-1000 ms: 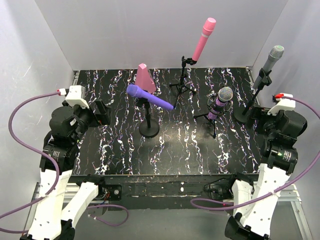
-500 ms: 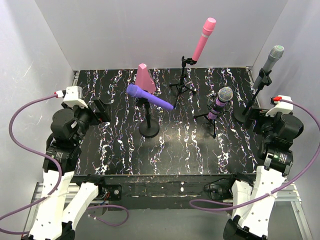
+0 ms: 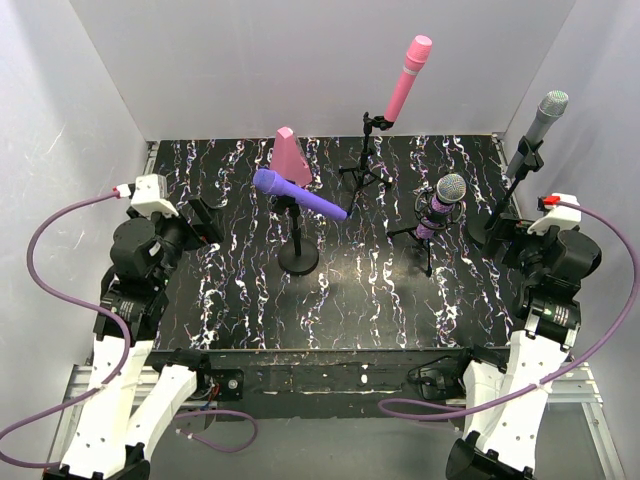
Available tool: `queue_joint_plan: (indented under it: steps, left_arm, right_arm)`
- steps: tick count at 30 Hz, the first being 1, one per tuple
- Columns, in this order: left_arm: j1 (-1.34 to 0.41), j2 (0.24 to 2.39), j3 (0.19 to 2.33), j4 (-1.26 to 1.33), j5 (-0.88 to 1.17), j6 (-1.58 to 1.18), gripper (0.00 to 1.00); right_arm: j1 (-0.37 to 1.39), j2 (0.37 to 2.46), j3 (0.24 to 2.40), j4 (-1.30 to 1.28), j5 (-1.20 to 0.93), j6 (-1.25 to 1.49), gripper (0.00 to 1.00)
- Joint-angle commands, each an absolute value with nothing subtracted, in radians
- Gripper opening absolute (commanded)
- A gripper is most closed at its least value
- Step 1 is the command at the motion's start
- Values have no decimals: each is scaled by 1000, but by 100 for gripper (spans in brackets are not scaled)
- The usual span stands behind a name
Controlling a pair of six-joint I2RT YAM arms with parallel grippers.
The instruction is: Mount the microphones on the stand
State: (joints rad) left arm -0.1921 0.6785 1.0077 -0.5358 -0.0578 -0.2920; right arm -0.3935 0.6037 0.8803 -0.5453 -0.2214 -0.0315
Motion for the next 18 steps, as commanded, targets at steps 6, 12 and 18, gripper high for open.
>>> queue_joint_plan:
  steps: [6,12,18]
  left_arm:
    - [-196,643,970,-505,-97,-291,98]
    - [-196,626,962,-512,-103,-284,98]
    - [-196,623,954,-517,-106,-279,98]
  right_arm:
    - [-400,591,867,-476,-236,-32,98]
    - [-400,594,867,-472,-245,-25,98]
    - [-400,595,862,-472,-250,-20,98]
